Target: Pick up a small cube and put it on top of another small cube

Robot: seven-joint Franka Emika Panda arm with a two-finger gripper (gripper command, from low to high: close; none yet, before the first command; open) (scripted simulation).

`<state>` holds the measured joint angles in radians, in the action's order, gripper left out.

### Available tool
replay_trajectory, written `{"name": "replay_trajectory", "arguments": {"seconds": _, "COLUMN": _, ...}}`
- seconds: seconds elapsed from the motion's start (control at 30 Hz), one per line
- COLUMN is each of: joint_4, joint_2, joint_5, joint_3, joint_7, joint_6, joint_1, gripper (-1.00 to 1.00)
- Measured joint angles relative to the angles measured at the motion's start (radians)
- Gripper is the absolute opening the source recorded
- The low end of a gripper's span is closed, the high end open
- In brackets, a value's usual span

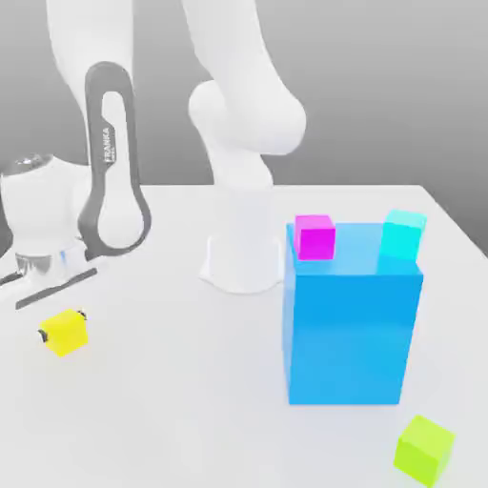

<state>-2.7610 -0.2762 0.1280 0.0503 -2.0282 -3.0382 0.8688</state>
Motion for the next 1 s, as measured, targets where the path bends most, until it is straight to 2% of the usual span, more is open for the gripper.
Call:
{"name": "replay_trajectory", "arguments": {"seconds": 0.1, "joint_4": 0.0, "joint_2": 0.002, "joint_5": -0.002, "joint_3": -0.001, "joint_7": -0.002, "joint_6": 0.001, "joint_1": 0.001, "gripper": -1.0}}
{"name": "replay_trajectory", "arguments": {"seconds": 0.33, "joint_4": -0.036, "joint_2": 0.23, "joint_5": -0.102, "joint_3": 0.052, "joint_7": -0.07, "joint_6": 0.188, "joint_1": -0.035, "gripper": -1.0}}
{"name": "replay_trajectory", "arguments": {"seconds": 0.7, "joint_4": 0.078, "joint_2": 0.544, "joint_5": -0.034, "joint_3": -0.022, "joint_7": 0.199, "joint_6": 0.435, "joint_1": -0.217, "gripper": -1.0}}
{"name": "replay_trajectory", "arguments": {"seconds": 1.0, "joint_4": 0.167, "joint_2": 0.702, "joint_5": -0.02, "joint_3": -0.123, "joint_7": 0.397, "joint_6": 0.564, "joint_1": -0.414, "gripper": -1.0}}
